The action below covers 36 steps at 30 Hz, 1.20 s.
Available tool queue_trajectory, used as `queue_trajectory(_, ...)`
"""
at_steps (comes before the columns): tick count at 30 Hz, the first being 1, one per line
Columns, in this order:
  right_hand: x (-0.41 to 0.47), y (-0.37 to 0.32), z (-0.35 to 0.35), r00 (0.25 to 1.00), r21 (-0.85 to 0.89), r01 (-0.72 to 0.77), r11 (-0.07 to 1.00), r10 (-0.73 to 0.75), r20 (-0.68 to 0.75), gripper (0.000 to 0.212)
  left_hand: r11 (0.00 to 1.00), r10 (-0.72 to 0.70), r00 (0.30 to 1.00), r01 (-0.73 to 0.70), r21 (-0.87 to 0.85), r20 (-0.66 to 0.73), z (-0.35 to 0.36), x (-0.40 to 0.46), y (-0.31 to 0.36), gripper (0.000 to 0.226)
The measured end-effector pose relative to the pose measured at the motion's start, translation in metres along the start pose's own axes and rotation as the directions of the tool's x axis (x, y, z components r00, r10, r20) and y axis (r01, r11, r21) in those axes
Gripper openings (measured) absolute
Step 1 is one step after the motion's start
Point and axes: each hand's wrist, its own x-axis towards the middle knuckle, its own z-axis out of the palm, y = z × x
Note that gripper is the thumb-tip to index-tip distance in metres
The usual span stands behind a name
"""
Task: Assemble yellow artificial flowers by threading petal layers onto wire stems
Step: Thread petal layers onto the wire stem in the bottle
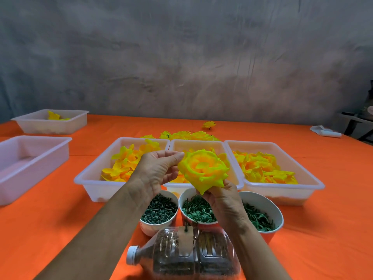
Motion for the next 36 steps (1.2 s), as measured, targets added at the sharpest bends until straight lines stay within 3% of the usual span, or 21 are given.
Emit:
queue_trajectory(5,0.005,0.000,-0.002,0.995,0.118,0.008,0.993,0.004,-0.104,0.021,0.997,-0.060,0.998,0.060,0.052,-0.018,-0.001,-0.003,-0.006,0.016)
queue_trajectory(11,0.004,-0.001,0.000,0.988,0.127,0.006,0.992,0.014,-0.154,0.031,0.968,-0.178,0.976,0.149,0.203,0.129,0.002,-0.009,-0.011,0.016)
queue_trajectory(15,0.002,-0.001,0.000,0.989,0.107,-0.008,0.994,0.024,-0.147,0.035,0.976,-0.154,0.981,0.131,0.176,0.121,0.002,-0.010,-0.013,0.007)
queue_trajectory(19,0.001,0.001,-0.002,0.989,0.028,-0.019,0.999,0.023,-0.148,0.030,0.982,-0.104,0.993,0.094,0.161,0.058,0.002,-0.008,-0.015,0.014)
queue_trajectory(21,0.000,0.002,-0.001,0.991,-0.008,-0.023,1.000,0.022,-0.132,0.018,0.983,-0.068,0.997,0.064,0.173,0.022,0.003,-0.007,-0.017,0.019)
queue_trajectory(25,-0.002,0.001,0.002,0.996,-0.058,0.016,0.998,-0.021,-0.085,0.022,0.979,0.009,1.000,-0.004,0.206,-0.026,0.006,-0.003,-0.022,0.021)
queue_trajectory(32,0.005,0.003,0.002,0.980,-0.030,0.001,1.000,-0.007,-0.198,0.025,0.996,-0.082,0.996,0.083,-0.031,0.035,0.011,0.004,-0.022,0.008)
queue_trajectory(36,0.008,0.002,0.002,0.979,-0.068,0.003,0.998,-0.016,-0.205,0.020,0.982,-0.149,0.988,0.154,-0.110,0.048,0.011,0.011,-0.019,0.013)
